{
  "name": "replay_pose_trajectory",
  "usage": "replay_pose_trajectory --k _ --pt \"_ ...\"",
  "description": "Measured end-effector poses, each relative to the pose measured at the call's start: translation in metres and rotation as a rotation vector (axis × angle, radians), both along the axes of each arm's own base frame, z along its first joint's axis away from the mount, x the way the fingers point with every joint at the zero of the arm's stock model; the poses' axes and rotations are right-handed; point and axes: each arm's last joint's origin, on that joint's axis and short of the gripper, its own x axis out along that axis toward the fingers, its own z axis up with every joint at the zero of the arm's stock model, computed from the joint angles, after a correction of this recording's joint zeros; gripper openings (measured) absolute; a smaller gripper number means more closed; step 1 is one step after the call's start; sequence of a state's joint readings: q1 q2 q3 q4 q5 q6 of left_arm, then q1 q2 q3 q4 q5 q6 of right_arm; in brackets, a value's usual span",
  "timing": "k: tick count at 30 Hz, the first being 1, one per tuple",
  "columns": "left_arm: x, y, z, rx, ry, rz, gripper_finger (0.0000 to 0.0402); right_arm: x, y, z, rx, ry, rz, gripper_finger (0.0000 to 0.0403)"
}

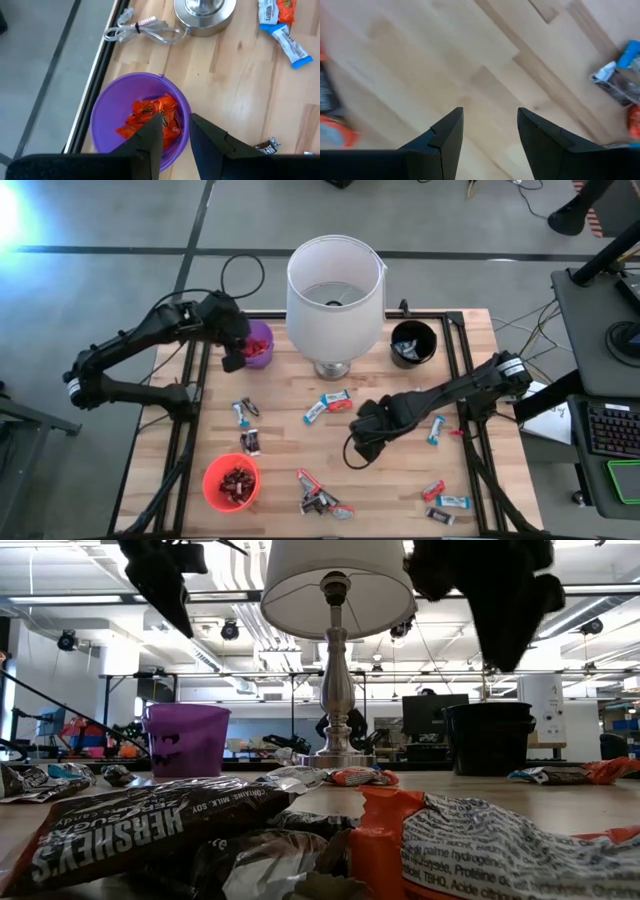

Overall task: Sort candy
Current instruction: Put the orange chocolate into the purple bucket

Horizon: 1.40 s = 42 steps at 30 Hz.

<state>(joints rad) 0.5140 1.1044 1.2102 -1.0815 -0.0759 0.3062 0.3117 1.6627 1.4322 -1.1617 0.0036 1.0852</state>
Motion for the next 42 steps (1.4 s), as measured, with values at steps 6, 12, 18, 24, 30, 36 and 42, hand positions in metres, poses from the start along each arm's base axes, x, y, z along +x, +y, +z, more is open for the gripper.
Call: replay_pose_trajectory --k 6,12,18,24,30,36,42 --pt "-0.010 -0.006 0.006 0.017 -0.012 -0.014 0.0077 -0.012 -0.004 -0.025 -0.033 0.096 0.089 0.0176" --pt "-0.017 -0.010 0.009 0.020 -0.022 -0.016 0.0077 -0.024 -0.008 -0.044 -0.051 0.179 0.069 0.0176" --pt "-0.021 -0.012 0.011 0.029 -0.037 -0.016 0.0077 -0.038 -0.019 -0.059 -0.081 0.268 -0.055 0.0176" --pt "-0.021 -0.012 0.012 0.009 -0.053 0.019 0.0077 -0.066 -0.035 -0.067 -0.131 0.396 -0.183 0.0176" --pt "-0.018 -0.010 0.011 -0.004 -0.063 0.043 0.0077 -0.095 -0.049 -0.057 -0.115 0.345 -0.285 0.0176" --pt "-0.014 -0.008 0.009 -0.014 -0.066 0.058 0.0077 -0.121 -0.067 -0.048 -0.111 0.201 -0.376 0.0172" --pt "-0.008 -0.005 0.006 -0.026 -0.056 0.069 0.0077 -0.139 -0.084 -0.054 -0.101 0.127 -0.419 0.0158"
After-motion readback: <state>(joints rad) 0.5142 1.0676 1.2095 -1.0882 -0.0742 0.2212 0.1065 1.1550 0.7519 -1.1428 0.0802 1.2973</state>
